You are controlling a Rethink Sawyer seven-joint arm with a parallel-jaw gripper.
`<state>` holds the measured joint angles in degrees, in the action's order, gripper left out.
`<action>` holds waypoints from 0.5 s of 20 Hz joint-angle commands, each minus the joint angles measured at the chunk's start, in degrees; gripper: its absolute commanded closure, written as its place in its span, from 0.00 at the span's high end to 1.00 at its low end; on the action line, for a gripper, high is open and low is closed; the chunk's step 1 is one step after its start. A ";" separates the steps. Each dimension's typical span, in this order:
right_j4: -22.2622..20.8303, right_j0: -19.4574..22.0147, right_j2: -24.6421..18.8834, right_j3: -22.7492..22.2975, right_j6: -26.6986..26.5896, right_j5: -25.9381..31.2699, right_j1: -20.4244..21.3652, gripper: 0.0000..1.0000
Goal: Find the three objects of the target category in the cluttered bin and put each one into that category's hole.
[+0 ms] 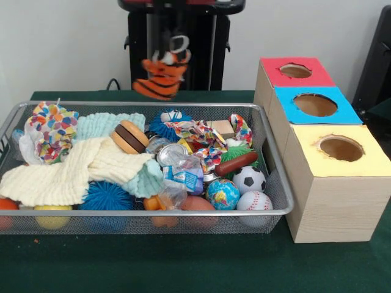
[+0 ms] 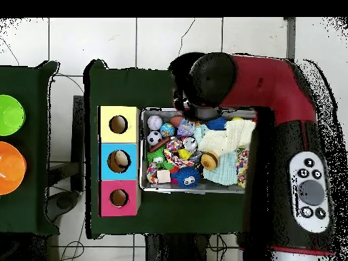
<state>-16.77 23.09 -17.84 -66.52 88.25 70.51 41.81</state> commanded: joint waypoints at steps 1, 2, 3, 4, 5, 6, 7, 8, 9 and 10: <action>3.21 -5.92 2.92 -13.49 18.01 -5.88 0.08 0.00; 3.75 -6.70 3.33 -14.88 18.33 -6.98 0.38 0.00; 4.22 -7.64 3.98 -15.93 18.89 -7.84 0.52 0.00; 4.66 -8.49 4.54 -16.70 19.64 -8.41 0.49 0.00; 5.06 -9.34 5.12 -17.73 20.40 -9.40 0.52 0.00; 5.42 -9.99 5.68 -18.64 20.91 -10.04 0.52 0.00; 5.27 -10.78 6.21 -19.46 21.15 -11.29 0.45 0.00; 5.27 -11.39 6.77 -20.12 21.33 -11.82 0.47 0.00; 5.57 -11.99 7.20 -20.84 21.64 -12.23 0.48 0.00; 5.98 -12.17 7.51 -21.57 21.51 -12.39 0.75 0.00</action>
<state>-12.74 12.19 -14.89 -76.07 91.92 62.00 43.11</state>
